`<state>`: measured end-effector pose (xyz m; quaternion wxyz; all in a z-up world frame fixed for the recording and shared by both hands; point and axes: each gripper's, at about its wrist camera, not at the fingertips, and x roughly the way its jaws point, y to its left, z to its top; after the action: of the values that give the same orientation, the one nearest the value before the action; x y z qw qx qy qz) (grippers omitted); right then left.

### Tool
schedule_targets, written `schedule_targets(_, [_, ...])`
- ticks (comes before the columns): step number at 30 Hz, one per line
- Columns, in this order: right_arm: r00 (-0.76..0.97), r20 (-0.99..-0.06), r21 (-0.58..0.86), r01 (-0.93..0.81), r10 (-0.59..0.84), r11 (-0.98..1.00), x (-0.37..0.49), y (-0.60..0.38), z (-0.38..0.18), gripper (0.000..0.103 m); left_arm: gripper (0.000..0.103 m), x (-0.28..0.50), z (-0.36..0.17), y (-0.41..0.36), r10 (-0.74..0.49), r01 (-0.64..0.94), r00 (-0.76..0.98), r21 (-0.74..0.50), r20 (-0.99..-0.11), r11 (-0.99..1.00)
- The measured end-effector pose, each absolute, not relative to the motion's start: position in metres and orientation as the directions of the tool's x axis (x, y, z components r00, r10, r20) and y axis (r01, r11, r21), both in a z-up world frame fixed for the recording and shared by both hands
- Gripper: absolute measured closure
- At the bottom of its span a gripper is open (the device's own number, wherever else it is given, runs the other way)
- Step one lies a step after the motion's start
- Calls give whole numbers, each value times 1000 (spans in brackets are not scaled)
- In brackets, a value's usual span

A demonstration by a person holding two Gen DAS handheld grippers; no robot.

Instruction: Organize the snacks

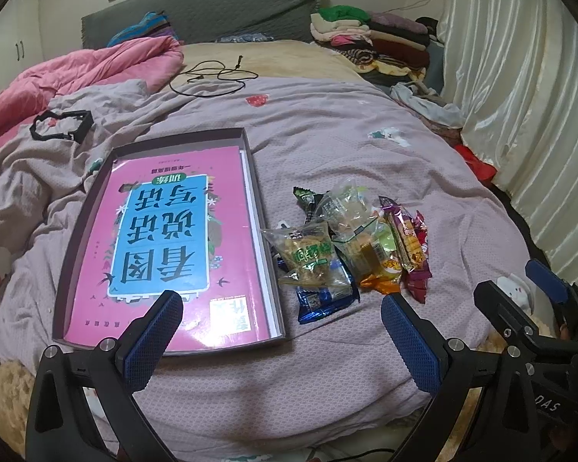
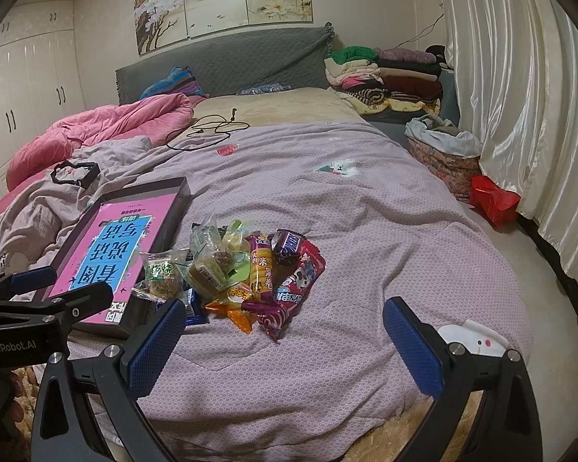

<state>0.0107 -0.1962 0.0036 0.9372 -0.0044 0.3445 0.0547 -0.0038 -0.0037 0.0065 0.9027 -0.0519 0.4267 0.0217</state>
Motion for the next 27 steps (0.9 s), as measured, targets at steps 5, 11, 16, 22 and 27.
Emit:
schedule_targets(5, [759,-644,36,-101,100,994,13,-198,4,1,0,-3,6,-4,-6,-82,633,-75,-774,994])
schedule_targets(11, [756,-646,45,-101,106,994,14,-199,3,1,0,-2,5,-3,-3,-78,633,-67,-774,995])
schedule_targets(16, [744,-657,61,-106,120,993,19,-200,-3,1,0,1,4,-4,-12,-68,634,-70,-773,995])
schedule_targets(22, [730,-671,75,-109,131,991,24,-201,-11,1,0,9,1,1,-14,-70,624,-73,-781,995])
schedule_targets(27, [721,-678,83,-123,146,989,32,-200,-15,1,0,25,-2,8,-31,-52,602,-78,-798,996])
